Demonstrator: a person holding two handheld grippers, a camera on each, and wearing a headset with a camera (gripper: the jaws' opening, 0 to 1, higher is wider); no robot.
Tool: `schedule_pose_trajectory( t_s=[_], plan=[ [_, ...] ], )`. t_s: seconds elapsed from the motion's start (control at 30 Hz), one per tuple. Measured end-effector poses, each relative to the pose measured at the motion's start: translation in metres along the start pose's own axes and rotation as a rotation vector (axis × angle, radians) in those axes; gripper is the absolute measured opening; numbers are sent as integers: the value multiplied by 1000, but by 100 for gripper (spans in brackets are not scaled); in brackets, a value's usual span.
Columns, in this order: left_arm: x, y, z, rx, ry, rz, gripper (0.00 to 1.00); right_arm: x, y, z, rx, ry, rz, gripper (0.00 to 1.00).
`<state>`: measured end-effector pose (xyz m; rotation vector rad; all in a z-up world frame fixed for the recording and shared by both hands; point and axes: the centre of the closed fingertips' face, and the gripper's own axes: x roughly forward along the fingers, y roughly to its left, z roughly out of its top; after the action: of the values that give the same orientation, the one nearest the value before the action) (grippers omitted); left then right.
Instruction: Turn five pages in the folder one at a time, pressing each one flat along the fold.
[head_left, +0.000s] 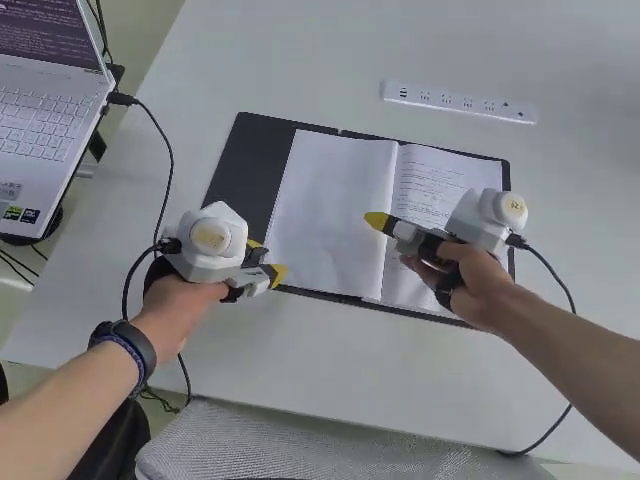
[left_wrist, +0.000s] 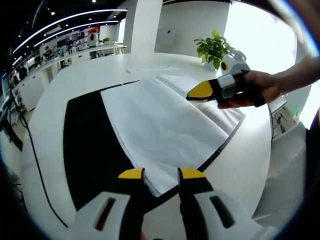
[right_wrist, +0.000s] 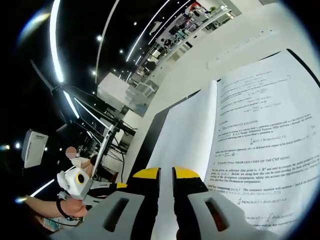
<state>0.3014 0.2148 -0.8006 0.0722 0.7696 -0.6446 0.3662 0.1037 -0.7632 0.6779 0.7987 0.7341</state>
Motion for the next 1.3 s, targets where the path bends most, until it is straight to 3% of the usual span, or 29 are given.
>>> schedule_pose_trajectory(
  t_s=[0.2,0.37,0.5,0.73,1.03,1.13,1.3],
  plan=[
    [2,1,-9,52,44,12,23,1,-4,1,5,3,5,7],
    [2,1,-10,124,57,39,22,2,-7,3,1,7,12,7],
    [3,0,-11,168,70,49,23,0,-19,10,-2,5,15,6],
    [2,3,-11,156,58,62,22,0,-27,19,8,-7,10,3],
    [2,6,-12,147,52,69,22,7,-32,16,6,7,9,0],
    [2,6,-12,145,51,71,22,12,-46,17,1,24,0,0],
    [2,7,-11,128,45,79,21,10,-36,16,9,22,35,0]
  ],
)
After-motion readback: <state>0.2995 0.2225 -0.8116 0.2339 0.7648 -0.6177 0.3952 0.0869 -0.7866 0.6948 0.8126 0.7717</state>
